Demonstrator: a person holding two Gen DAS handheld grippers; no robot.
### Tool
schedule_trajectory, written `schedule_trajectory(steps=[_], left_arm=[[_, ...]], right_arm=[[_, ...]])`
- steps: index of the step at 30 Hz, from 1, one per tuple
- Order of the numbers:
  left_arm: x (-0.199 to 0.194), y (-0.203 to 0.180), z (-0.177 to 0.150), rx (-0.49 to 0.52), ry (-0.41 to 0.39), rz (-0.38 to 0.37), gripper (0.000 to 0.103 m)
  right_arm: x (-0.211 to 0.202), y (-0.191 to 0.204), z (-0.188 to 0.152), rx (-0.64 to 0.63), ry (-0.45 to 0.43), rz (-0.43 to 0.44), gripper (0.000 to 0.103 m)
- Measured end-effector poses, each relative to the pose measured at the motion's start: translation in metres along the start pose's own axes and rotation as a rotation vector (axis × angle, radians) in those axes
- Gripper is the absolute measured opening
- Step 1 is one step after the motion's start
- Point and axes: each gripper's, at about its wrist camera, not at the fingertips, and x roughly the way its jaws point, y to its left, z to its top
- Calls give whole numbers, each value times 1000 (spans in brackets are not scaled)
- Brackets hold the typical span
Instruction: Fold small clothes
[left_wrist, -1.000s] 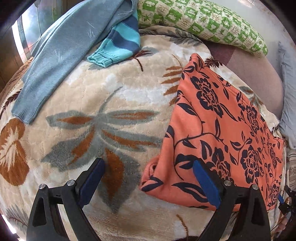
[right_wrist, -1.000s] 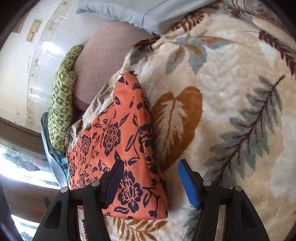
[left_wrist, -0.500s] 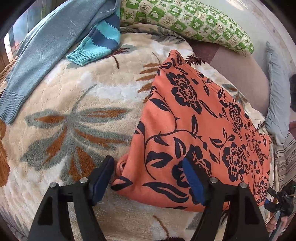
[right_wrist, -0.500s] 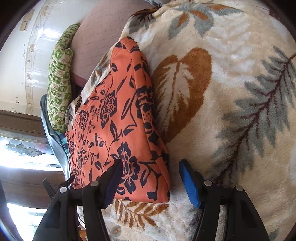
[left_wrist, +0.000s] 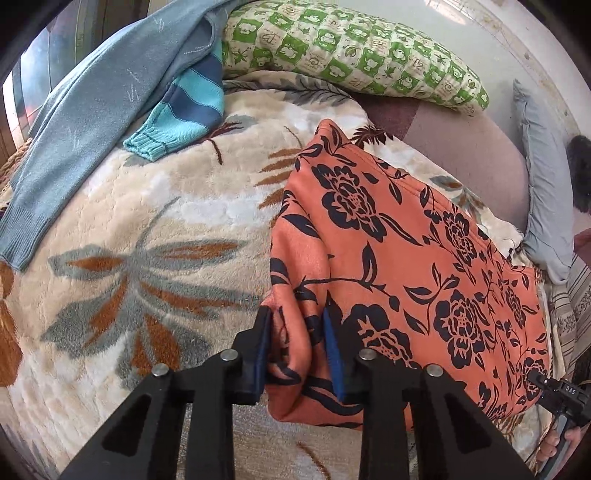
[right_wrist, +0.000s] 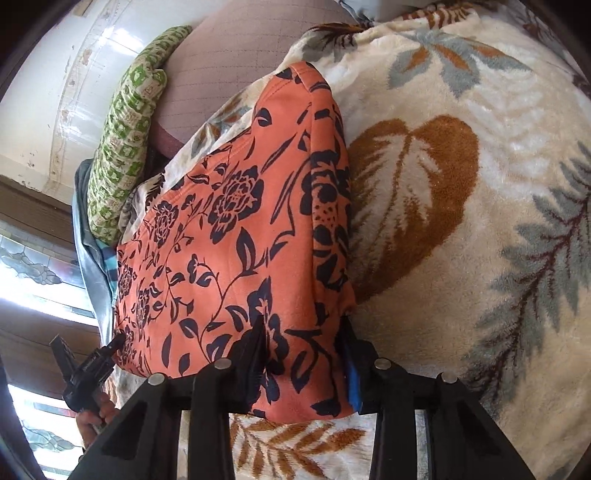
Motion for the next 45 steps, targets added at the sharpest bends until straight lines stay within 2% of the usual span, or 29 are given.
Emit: schedule_trajectory(steps=[4,5,7,8,9,11,12,13,14,15,18,24,28,33,36,38,41,43,45], left_arm=[[-1,8,3,-44,9,-24,23],[0,10,2,-53,15,-26,27],[2,9,1,-47,28,25,48],[4,10,0,-46,45,62,78],[7,10,-2,-44,56,63,82],[6,6,-3,-15,52,67,82],[6,4,-4,-5,48,55,81],[6,2,-5,0,44,39,75],[7,1,-5,4,42,24,51],[6,-1,-4,6,41,6,41],[5,-4,-2,19,24,15,30],[-5,7,1,-76,3,-56,22],[-21,7,0,-101,-30,-101,20],[-44,4,-9,-86,-61,-127,19],[-53,10,-19,-102,-59,-131,19],[-60,16,-26,-130,-56,-130,18],[-77,24,-39,-151,-82,-146,17],[-81,29,-50,-165,-82,-130,17],[-79,40,-58,-186,-85,-77,16]], right_arm=[[-6,5,1,-23,-22,7,36],[-6,5,1,-19,-26,15,36],[-5,2,2,-4,-15,21,36],[-2,0,2,4,-3,12,36],[1,-4,2,16,9,5,36],[4,-8,2,37,22,13,36],[4,-8,2,41,25,18,36],[4,-9,3,48,28,23,37],[5,-10,2,55,30,28,39],[5,-11,2,59,32,30,39],[5,-9,1,45,26,21,39],[-1,-8,2,44,2,36,37],[-17,4,2,-15,-58,62,36],[-36,9,0,-27,-103,97,34],[-46,6,-6,-25,-114,104,31],[-55,2,-11,-19,-121,110,23],[-72,-4,-22,-9,-134,117,17],[-81,-7,-26,-7,-135,121,16],[-87,-18,-30,30,-137,120,17]])
